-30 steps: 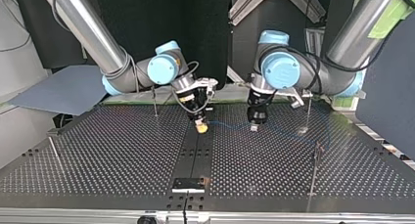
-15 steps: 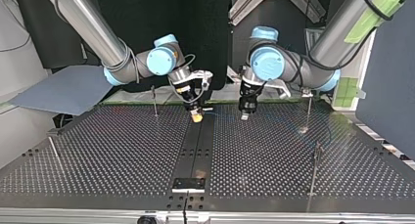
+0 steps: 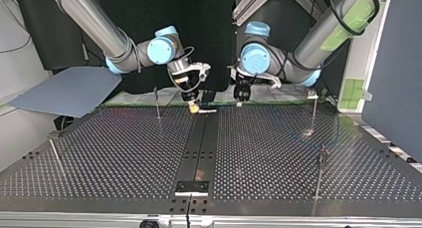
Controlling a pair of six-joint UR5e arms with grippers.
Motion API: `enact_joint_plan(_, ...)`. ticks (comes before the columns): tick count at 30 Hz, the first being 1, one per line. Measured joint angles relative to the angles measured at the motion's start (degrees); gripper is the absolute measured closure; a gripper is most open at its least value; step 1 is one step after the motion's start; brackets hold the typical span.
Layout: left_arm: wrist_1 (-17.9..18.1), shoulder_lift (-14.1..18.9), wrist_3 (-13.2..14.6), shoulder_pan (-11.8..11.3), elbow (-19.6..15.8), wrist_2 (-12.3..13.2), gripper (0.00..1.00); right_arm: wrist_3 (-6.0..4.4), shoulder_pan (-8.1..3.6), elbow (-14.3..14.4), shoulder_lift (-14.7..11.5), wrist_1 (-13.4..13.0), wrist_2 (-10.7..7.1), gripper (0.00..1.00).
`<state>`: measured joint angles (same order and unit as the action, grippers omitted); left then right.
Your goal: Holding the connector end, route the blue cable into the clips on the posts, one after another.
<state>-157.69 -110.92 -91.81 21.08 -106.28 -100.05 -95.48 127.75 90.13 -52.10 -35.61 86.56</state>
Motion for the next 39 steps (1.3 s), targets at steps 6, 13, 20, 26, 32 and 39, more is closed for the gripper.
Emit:
enact_joint_plan(6, 3.7, -1.5, -0.3, 0.7, -0.8, -0.1, 1.00, 0.22, -0.77, 4.0, 0.1, -4.0, 0.04, 1.00)
enact_joint_plan(13, 7.4, -5.2, 0.0, 2.1, -0.9, -0.3, 1.00, 1.15, -2.03, 8.2, 0.1, -8.2, 0.05, 1.00)
enact_joint_plan(20, 9.9, -6.4, -0.3, 4.1, -0.9, -2.4, 1.00, 2.38, -3.60, 12.8, 0.2, -12.8, 0.24, 1.00)
enact_joint_plan(26, 12.0, -7.0, -0.3, 5.9, -0.9, -3.4, 1.00, 2.76, -4.95, 16.1, 0.3, -16.0, 1.32, 1.00)
enact_joint_plan(32, 15.1, -10.1, -0.1, 7.7, -0.9, -3.7, 1.00, 3.55, -6.26, 19.6, 0.5, -17.0, 3.38, 1.00)
enact_joint_plan(39, 19.2, -14.1, -1.1, 9.5, -0.8, -4.5, 1.00, 5.27, -7.47, 21.5, 3.6, -18.0, 3.86, 1.00)
